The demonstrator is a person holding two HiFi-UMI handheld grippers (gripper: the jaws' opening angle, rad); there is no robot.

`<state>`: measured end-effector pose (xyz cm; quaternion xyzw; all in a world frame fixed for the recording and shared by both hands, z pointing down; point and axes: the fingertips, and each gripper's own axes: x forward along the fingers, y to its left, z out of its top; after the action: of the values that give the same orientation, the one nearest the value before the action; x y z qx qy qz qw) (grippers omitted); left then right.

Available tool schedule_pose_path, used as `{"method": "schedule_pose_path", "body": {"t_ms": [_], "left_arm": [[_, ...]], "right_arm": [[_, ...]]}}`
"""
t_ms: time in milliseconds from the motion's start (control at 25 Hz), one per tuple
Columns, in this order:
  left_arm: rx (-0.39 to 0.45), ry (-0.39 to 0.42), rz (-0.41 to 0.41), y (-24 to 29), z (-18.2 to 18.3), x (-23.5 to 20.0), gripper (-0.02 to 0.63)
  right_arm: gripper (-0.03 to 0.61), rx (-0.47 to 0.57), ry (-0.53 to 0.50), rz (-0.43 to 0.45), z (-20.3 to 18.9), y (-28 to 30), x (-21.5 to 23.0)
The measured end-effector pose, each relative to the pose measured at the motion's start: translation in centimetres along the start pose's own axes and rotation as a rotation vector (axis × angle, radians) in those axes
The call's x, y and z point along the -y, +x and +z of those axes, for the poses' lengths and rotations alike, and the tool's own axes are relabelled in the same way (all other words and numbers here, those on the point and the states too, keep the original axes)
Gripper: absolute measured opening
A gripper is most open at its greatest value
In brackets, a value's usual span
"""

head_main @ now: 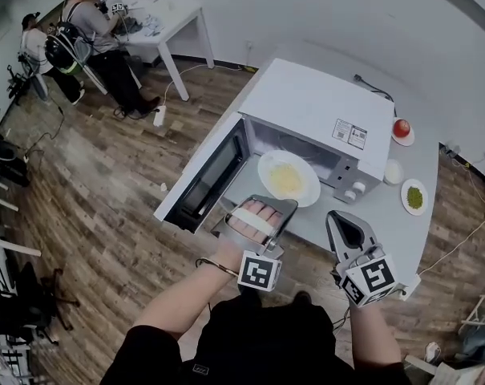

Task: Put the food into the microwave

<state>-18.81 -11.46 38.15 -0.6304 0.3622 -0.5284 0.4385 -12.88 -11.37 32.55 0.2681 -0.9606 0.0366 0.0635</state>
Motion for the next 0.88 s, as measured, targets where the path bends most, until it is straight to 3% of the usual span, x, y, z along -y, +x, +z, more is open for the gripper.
{"method": "schedule_pose_path", "body": {"t_ms": [320,880], "left_arm": [[0.084,0.024,-0.012,0.5,-2.2,0.3,0.015],[0.045,0.017,-0.016,5.3,-2.9,1.2,0.015]], "right_arm": [[0.014,0.005,0.033,-0.078,-0.5,2.7,-1.3],[0.014,-0.027,0.036,-0.044,-3.4,3.9,1.6]]}}
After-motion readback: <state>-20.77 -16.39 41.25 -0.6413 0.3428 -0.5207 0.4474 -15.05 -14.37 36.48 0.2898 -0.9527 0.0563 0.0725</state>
